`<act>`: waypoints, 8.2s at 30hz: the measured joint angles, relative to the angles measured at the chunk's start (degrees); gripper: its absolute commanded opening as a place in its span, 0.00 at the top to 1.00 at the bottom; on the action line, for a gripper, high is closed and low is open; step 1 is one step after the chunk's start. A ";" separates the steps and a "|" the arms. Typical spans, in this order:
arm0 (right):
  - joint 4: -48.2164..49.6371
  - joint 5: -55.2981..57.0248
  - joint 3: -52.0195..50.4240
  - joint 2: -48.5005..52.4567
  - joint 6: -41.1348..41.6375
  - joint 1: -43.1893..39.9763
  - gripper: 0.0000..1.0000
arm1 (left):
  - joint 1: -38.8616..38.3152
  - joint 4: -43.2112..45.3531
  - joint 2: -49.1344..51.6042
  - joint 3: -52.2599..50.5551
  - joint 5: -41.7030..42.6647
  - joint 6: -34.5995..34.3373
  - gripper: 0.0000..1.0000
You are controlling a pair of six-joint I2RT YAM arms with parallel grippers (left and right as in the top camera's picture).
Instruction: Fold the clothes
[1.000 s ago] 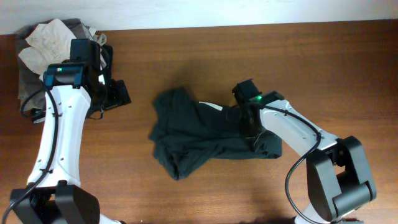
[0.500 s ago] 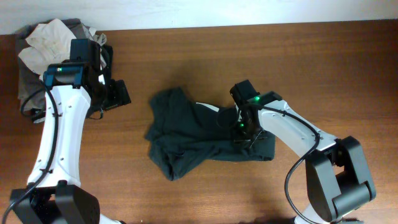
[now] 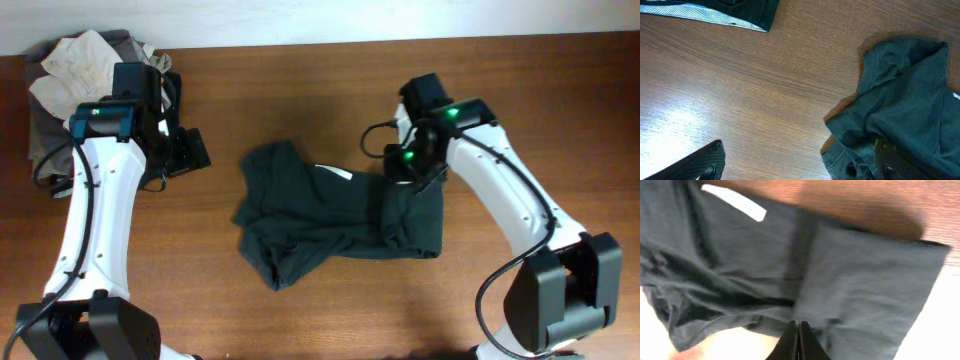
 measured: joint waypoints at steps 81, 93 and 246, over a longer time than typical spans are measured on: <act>-12.26 -15.10 -0.79 -5.09 -16.41 -11.61 0.01 | 0.00 8.04 24.74 -0.09 29.83 24.44 0.02; -11.47 -15.10 -0.79 -5.07 -16.41 -11.61 0.01 | -0.79 3.34 28.59 -0.98 30.03 27.52 0.02; 13.84 -21.66 -23.15 5.01 -9.09 -22.77 0.08 | -16.79 -11.37 30.97 12.13 45.03 42.51 0.99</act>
